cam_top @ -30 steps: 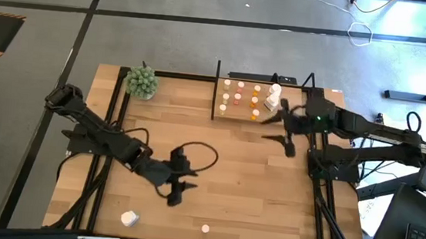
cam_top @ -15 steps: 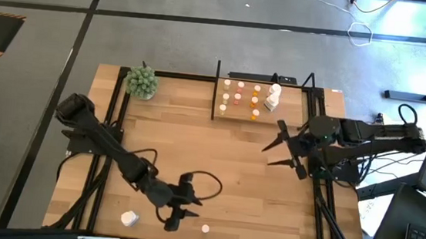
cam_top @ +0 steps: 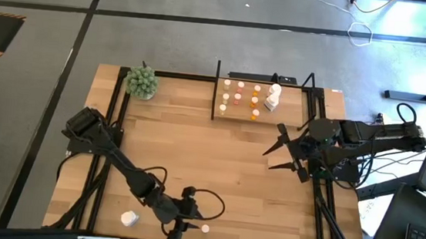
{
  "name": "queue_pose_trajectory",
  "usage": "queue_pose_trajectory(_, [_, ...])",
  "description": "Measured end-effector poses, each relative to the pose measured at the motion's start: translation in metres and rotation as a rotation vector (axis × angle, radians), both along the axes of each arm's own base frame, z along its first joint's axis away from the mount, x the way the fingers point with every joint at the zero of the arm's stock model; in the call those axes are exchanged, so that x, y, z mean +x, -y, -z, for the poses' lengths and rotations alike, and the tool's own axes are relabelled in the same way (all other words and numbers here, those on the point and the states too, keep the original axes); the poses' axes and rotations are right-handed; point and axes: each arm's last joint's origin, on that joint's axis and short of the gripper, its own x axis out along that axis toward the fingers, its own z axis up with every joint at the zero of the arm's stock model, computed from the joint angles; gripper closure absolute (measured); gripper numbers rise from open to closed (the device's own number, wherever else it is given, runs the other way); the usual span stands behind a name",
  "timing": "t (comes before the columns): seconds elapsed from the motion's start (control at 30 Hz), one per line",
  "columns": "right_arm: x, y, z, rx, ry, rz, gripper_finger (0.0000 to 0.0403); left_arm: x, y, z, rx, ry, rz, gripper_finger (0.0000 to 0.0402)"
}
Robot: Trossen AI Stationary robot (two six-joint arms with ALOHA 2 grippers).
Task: Pick and place medicine bottles onto shelf by color
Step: Put the pink pill bottle on the shelf aligned with the other pink pill bottles
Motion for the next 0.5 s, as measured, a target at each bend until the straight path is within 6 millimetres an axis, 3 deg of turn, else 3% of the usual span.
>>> queue_pose_trajectory(0.2, [0.0, 0.0, 0.0, 0.0, 0.0, 0.001, 0.0187, 0.007, -0.003, -0.007, 0.008, -0.036, -0.003, 0.0237])
queue_pose_trajectory(0.37, [0.0, 0.0, 0.0, 0.0, 0.001, 0.001, 0.0187, 0.018, 0.001, -0.057, 0.121, -0.151, 0.061, 0.0237])
queue_pose_trajectory(0.5, [0.0, 0.0, 0.0, 0.0, 0.0, 0.002, 0.0187, 0.014, 0.012, -0.069, 0.156, -0.199, 0.042, 0.0237])
